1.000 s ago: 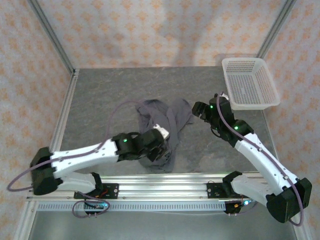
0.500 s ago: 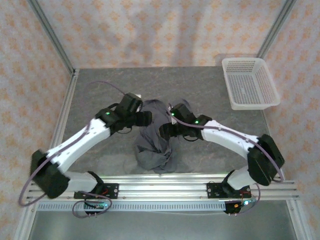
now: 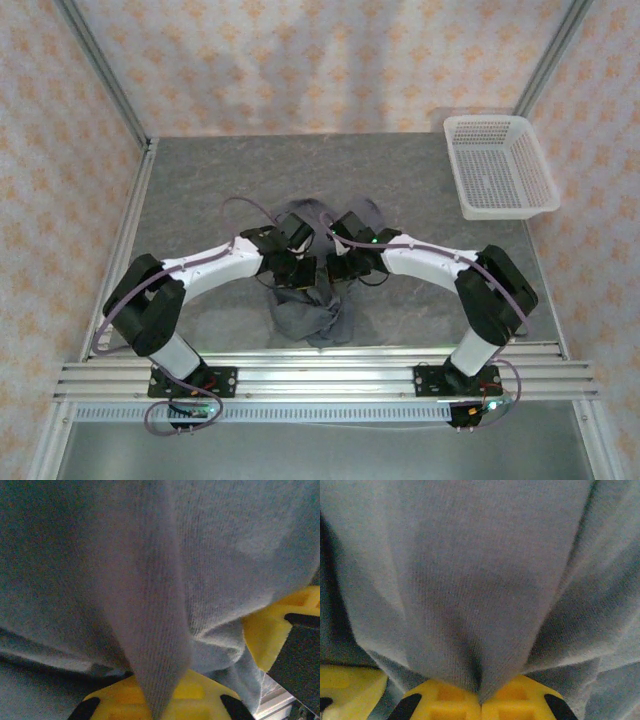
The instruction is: Fold the inside-out t-shirt
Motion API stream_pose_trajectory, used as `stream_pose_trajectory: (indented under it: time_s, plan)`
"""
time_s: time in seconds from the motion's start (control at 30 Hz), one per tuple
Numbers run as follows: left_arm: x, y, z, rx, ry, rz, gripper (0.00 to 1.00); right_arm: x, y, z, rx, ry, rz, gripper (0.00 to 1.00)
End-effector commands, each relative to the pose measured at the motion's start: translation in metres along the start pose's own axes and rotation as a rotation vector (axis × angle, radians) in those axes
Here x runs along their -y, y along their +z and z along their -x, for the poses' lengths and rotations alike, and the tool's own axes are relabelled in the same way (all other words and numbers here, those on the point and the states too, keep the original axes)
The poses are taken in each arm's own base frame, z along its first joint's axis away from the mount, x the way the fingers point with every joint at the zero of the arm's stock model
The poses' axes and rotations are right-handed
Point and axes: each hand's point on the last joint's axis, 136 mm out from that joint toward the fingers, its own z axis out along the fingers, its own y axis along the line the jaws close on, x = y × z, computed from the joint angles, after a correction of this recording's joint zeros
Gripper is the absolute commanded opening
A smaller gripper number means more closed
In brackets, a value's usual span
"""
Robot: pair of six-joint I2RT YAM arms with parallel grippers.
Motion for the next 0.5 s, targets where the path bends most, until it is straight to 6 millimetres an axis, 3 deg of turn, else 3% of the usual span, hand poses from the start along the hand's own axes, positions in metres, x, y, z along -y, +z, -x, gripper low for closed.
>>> stream_pose_trajectory:
  time_s: [0.0,0.1,0.2,0.27,0.33,0.4,0.47]
  plan:
    - [0.017,-0.025,0.016,0.072,-0.039,-0.118,0.0,0.015,-0.013,0.023,0.092,0.082,-0.025,0.0]
    - [0.044,-0.074,0.033,0.154,-0.094,-0.335,0.0,0.055,-0.027,0.028,0.181,0.219,-0.064,0.0]
    - [0.066,-0.132,0.05,0.252,-0.13,-0.495,0.0,0.095,-0.033,0.013,0.206,0.212,-0.216,0.0]
    - [0.07,-0.151,0.055,0.269,-0.129,-0.506,0.0,0.108,-0.032,0.003,0.177,0.184,-0.289,0.0]
    - [0.077,-0.156,0.054,0.237,-0.121,-0.506,0.0,0.103,-0.035,0.004,0.173,0.153,-0.269,0.01]
    - [0.077,-0.153,0.053,0.211,-0.129,-0.492,0.0,0.089,-0.052,0.016,0.222,0.109,-0.245,0.16]
    - [0.072,-0.152,0.055,0.221,-0.145,-0.461,0.0,0.068,-0.082,0.034,0.318,0.017,-0.246,0.28]
